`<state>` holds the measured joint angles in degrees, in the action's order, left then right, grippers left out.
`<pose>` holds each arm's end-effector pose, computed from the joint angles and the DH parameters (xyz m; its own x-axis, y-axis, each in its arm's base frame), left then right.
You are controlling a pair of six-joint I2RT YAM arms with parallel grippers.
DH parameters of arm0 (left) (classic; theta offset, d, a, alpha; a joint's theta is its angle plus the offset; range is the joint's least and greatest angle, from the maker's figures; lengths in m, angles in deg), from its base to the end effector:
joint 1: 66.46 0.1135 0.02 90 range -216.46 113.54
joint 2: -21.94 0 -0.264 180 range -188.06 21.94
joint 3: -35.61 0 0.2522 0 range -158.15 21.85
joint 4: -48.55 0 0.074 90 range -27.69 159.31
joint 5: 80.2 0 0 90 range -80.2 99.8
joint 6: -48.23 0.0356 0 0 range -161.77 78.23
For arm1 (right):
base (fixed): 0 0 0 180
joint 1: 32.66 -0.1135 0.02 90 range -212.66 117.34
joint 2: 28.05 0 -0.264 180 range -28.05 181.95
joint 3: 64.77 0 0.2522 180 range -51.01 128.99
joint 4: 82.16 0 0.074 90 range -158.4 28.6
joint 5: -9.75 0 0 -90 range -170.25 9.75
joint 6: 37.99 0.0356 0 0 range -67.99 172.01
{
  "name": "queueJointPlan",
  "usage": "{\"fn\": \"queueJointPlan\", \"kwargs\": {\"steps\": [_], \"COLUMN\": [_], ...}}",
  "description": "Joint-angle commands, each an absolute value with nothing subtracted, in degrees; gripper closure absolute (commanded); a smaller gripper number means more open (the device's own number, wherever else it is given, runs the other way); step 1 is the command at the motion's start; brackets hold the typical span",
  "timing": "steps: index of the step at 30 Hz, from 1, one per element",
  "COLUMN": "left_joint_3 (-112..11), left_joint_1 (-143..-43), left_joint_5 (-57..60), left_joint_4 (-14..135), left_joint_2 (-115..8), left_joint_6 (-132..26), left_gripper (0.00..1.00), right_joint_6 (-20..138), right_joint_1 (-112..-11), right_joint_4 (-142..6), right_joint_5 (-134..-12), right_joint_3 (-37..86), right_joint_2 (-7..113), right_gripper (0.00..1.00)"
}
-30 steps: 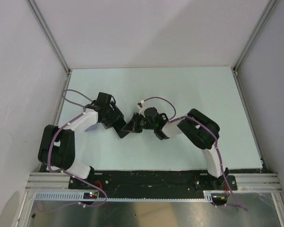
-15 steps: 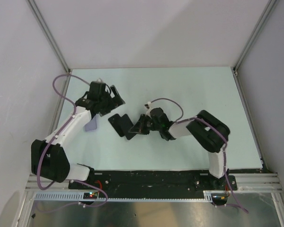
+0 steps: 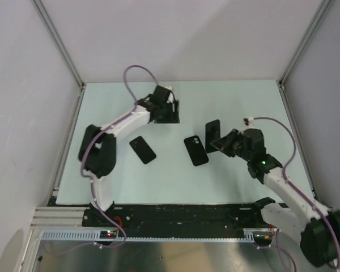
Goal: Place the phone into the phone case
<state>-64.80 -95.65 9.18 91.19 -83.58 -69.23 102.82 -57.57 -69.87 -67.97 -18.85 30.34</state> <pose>0.3626 -0.2030 0.2643 -0.8012 -0.0806 -0.5929 0.1404 0.9379 -0.3172 0.2024 0.1023 0.2383 -0.6948 0.5124 -0.5048 -0.0763 0.6453 0.7601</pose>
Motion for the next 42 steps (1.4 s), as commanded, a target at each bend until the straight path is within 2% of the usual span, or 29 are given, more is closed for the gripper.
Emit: {"fn": "queueJointPlan", "kwargs": {"steps": [1, 5, 12, 23, 27, 31, 36, 39, 42], "left_joint_3": [-71.53, -74.94, -76.52, -76.39, -76.5, -74.7, -67.71, -62.51, -56.68], "left_joint_1": [-100.32, -102.39, -104.7, -106.37, -107.03, -107.61, -107.93, -107.73, -107.62], "left_joint_5": [7.36, 4.23, 2.66, 4.4, 4.63, 6.47, 11.84, 15.42, 16.6], "left_joint_4": [92.18, 92.13, 92.35, 93.68, 93.76, 93.77, 93.77, 93.7, 93.7], "left_joint_2": [-92.13, -97.25, -101.07, -103.95, -104.2, -103.18, -98.79, -94.14, -89.53], "left_joint_6": [-57.88, -54.73, -50.29, -46.7, -46.69, -48.62, -51.98, -53.94, -55.62], "left_gripper": [0.3, 0.31, 0.31, 0.4, 0.46, 0.63, 0.89, 0.98, 1.0], "right_joint_6": [98.55, 96.71, 95.64, 94.19, 93.17, 92.4, 91.86, 90.76, 89.71], "right_joint_1": [-50.24, -44.91, -43.72, -43.72, -43.67, -43.67, -44.06, -45.92, -49.15], "right_joint_4": [-53.25, -47.97, -47.94, -51.71, -52.03, -53.39, -56.71, -58.32, -59.59], "right_joint_5": [-68.14, -64.22, -60.37, -55.17, -54.8, -53.4, -49.0, -46.92, -44.89], "right_joint_3": [-19.42, -19.46, -19.46, -18.25, -17.2, -16.53, -15.43, -14.26, -12.8], "right_joint_2": [18.9, 14.15, 14.77, 20.03, 22.16, 24.76, 29.64, 33.33, 37.7], "right_gripper": [1.0, 1.0, 1.0, 1.0, 1.0, 1.0, 1.0, 1.0, 1.0]}}
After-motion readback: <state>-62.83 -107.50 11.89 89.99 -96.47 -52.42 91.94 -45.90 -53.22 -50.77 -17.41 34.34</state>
